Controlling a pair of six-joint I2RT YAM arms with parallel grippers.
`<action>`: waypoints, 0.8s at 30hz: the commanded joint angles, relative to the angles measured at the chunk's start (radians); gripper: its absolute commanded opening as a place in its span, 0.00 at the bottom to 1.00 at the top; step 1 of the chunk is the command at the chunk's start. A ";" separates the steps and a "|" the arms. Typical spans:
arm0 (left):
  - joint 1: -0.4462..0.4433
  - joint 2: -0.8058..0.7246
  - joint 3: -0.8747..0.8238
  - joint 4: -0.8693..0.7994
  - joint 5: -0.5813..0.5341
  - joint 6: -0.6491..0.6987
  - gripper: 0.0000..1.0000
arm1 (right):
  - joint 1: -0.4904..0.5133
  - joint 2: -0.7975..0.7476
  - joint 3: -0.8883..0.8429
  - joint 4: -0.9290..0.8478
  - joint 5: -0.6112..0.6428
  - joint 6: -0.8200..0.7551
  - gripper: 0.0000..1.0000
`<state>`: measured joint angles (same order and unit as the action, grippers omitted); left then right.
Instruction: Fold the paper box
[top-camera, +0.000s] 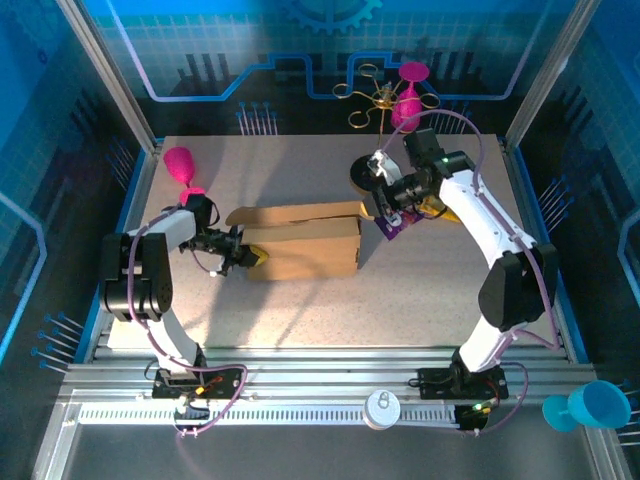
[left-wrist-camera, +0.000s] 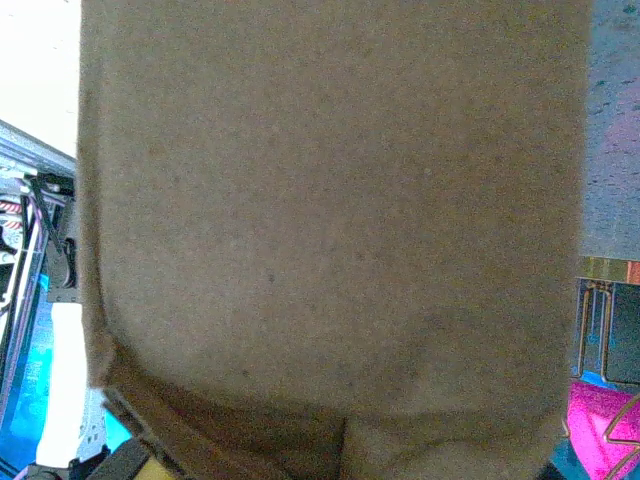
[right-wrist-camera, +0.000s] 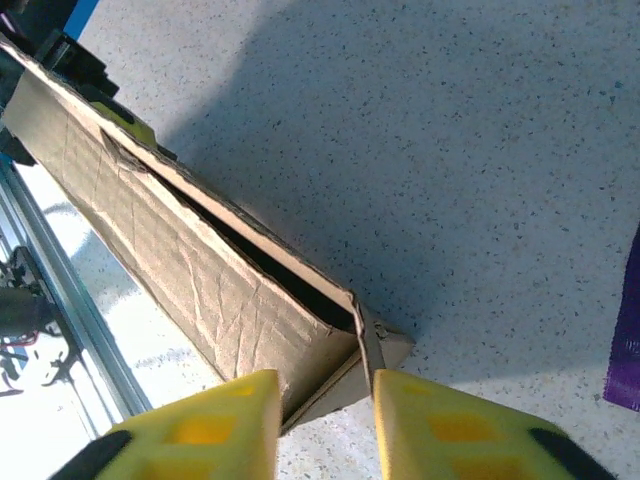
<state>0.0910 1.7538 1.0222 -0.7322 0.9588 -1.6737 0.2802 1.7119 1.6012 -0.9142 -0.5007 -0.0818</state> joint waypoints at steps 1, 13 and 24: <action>0.020 0.035 0.008 -0.058 -0.178 -0.055 0.00 | 0.003 0.020 0.040 -0.052 0.007 -0.018 0.27; 0.025 0.040 0.018 -0.062 -0.177 -0.046 0.00 | 0.037 0.052 0.083 -0.063 0.073 -0.025 0.23; 0.026 0.044 0.025 -0.060 -0.178 -0.043 0.00 | 0.045 0.029 0.043 -0.052 0.103 -0.026 0.18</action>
<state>0.0956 1.7683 1.0359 -0.7471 0.9627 -1.6691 0.3149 1.7580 1.6524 -0.9428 -0.4076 -0.1013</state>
